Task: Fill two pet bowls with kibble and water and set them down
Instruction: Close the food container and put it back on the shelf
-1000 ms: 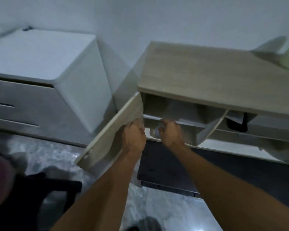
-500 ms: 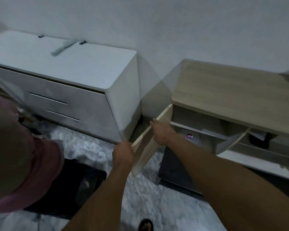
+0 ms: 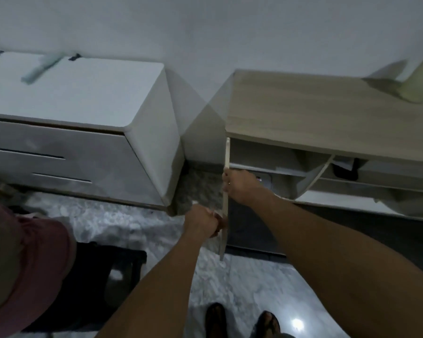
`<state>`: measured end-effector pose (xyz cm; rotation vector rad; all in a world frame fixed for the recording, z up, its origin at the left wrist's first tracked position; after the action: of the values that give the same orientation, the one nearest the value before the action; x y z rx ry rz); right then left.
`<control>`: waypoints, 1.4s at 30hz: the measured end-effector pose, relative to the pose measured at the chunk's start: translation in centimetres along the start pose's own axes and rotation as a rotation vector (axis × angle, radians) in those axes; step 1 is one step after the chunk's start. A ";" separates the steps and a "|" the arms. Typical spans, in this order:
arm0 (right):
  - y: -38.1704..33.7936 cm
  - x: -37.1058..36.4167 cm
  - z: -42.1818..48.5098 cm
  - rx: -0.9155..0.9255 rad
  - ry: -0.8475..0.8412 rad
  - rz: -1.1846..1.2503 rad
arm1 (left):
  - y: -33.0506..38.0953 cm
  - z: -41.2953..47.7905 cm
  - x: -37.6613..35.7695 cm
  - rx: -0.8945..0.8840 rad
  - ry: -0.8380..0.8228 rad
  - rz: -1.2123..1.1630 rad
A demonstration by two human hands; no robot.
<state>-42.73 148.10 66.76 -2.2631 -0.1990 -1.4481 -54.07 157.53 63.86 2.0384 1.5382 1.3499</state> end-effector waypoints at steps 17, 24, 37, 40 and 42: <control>18.9 3.2 -8.3 -0.276 0.113 -0.171 | 17.9 6.4 -11.0 -0.723 -0.020 0.808; 21.2 5.5 -5.7 -0.298 0.201 -0.240 | 20.9 8.5 -13.0 -0.811 0.045 1.097; 22.8 8.3 -1.8 -0.258 0.177 -0.383 | 23.3 10.7 -14.1 -0.812 0.080 1.187; 22.7 8.6 -1.7 -0.251 0.185 -0.383 | 23.5 10.5 -13.9 -0.823 0.121 1.174; 22.9 8.9 -1.6 -0.249 0.197 -0.390 | 24.1 10.5 -13.7 -0.829 0.158 1.193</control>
<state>-32.05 126.01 68.68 -2.3439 -0.4390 -1.9826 -31.05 139.23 67.19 2.1922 -0.4658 2.0015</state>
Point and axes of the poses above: each hand's wrist, its own z-axis towards the middle knuckle, its own x-axis out of the back of the hand, y = z × x, the point moved 4 cm from there along z, towards the middle knuckle, and after that the axes turned 4 degrees about -x, right-handed, at the moved point
